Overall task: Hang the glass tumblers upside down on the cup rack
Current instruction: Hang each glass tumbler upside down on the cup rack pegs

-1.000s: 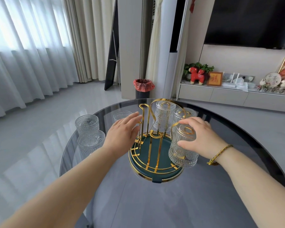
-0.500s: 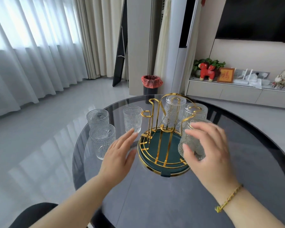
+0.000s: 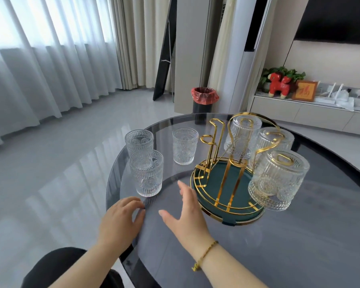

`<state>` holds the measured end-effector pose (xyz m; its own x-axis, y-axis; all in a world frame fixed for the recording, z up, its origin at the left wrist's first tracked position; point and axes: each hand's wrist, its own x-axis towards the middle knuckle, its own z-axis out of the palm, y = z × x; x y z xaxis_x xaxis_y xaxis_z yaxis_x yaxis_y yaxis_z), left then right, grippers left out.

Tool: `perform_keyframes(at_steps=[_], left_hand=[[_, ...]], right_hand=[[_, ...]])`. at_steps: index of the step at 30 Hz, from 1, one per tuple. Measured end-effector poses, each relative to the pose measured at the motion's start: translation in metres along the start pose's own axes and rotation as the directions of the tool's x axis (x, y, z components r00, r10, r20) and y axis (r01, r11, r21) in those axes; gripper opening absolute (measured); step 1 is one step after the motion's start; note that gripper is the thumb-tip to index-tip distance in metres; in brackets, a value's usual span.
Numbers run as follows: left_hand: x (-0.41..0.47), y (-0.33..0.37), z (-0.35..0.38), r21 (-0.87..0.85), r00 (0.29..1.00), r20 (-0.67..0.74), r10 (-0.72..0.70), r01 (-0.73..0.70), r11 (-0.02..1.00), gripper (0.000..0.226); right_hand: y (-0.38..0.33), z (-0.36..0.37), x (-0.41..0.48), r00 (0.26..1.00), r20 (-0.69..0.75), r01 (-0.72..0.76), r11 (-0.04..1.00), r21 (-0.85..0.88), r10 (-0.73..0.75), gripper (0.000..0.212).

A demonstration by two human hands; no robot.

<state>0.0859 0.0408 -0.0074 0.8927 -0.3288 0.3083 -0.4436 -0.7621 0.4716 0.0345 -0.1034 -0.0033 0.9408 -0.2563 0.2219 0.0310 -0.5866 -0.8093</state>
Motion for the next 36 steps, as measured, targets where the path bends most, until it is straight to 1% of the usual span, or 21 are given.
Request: perform_keyframes(at_steps=[2,4,5,7,8,10,12,14,16,18,21,24,26,29,32,33,34,35,36], left_hand=[[0.0,-0.002,0.002,0.03,0.998,0.005,0.058,-0.058,0.998,0.022],[0.001,-0.003,0.002,0.043,0.997,0.002,0.083,-0.083,0.996,0.026],[0.002,-0.003,0.002,0.04,0.996,-0.005,0.086,-0.086,0.996,0.023],[0.002,-0.004,0.003,0.034,0.996,-0.023,0.085,-0.084,0.996,0.007],[0.002,-0.005,0.004,0.032,0.996,-0.036,0.083,-0.081,0.996,0.004],[0.004,-0.008,0.008,0.017,0.997,-0.036,0.073,-0.072,0.997,0.01],[0.005,-0.009,0.009,0.011,0.997,-0.032,0.067,-0.067,0.998,0.012],[0.005,-0.009,0.007,0.014,0.996,-0.027,0.084,-0.083,0.996,0.004],[0.006,-0.011,0.007,0.001,0.997,0.009,0.074,-0.074,0.997,0.022],[0.006,-0.012,0.008,-0.006,0.998,0.021,0.067,-0.067,0.998,0.025],[0.005,-0.012,0.007,-0.015,0.998,0.023,0.058,-0.058,0.998,0.025],[0.004,-0.012,0.006,0.002,0.997,0.022,0.08,-0.08,0.997,0.024],[0.005,-0.011,0.006,0.004,0.997,0.014,0.081,-0.081,0.997,0.023],[0.004,-0.008,0.004,0.034,0.996,0.017,0.083,-0.084,0.996,0.024],[0.006,-0.004,0.005,0.043,0.992,0.092,0.082,-0.086,0.995,0.018],[0.008,0.0,0.005,0.016,0.992,0.102,0.078,-0.08,0.997,0.015],[0.009,0.006,0.006,-0.022,0.991,0.1,0.089,-0.087,0.996,0.014],[0.01,0.015,0.007,-0.055,0.986,0.094,0.137,-0.133,0.99,0.014],[0.011,0.023,0.01,-0.07,0.972,0.099,0.214,-0.208,0.976,0.016]], right_hand=[[-0.001,0.014,0.016,0.998,0.035,-0.046,0.998,0.045,0.045,0.079],[0.0,0.025,0.029,0.993,0.065,-0.1,0.992,0.075,0.095,0.085],[0.001,0.03,0.035,0.991,0.065,-0.122,0.989,0.084,0.116,0.088],[0.001,0.038,0.046,0.988,0.039,-0.155,0.981,0.117,0.151,0.093],[0.0,0.041,0.05,0.987,0.027,-0.164,0.977,0.137,0.161,0.095],[-0.003,0.048,0.057,0.986,0.025,-0.166,0.972,0.163,0.164,0.098],[-0.004,0.053,0.064,0.987,0.021,-0.158,0.973,0.169,0.156,0.099],[-0.006,0.055,0.07,0.986,0.002,-0.166,0.973,0.162,0.168,0.094],[-0.007,0.057,0.073,0.983,-0.04,-0.174,0.976,0.13,0.181,0.083],[-0.008,0.058,0.072,0.98,-0.062,-0.181,0.977,0.113,0.189,0.076],[-0.008,0.054,0.069,0.975,-0.087,-0.18,0.958,0.221,0.204,0.063],[-0.011,0.042,0.053,0.981,-0.111,-0.118,0.942,0.315,0.16,0.067],[-0.018,0.028,0.036,0.989,-0.102,-0.068,0.954,0.292,0.102,0.068],[-0.035,-0.003,0.014,0.996,-0.085,0.033,0.977,0.212,-0.016,0.071],[-0.055,-0.045,0.002,0.996,-0.083,0.038,0.99,0.138,-0.027,0.079],[-0.061,-0.06,0.0,0.996,-0.09,0.039,0.993,0.111,-0.029,0.079],[-0.069,-0.077,-0.003,0.994,-0.103,0.042,0.996,0.083,-0.034,0.078],[-0.077,-0.093,-0.004,0.992,-0.117,0.046,0.997,0.055,-0.04,0.075],[-0.085,-0.109,-0.004,0.99,-0.131,0.053,0.998,0.029,-0.048,0.072]])
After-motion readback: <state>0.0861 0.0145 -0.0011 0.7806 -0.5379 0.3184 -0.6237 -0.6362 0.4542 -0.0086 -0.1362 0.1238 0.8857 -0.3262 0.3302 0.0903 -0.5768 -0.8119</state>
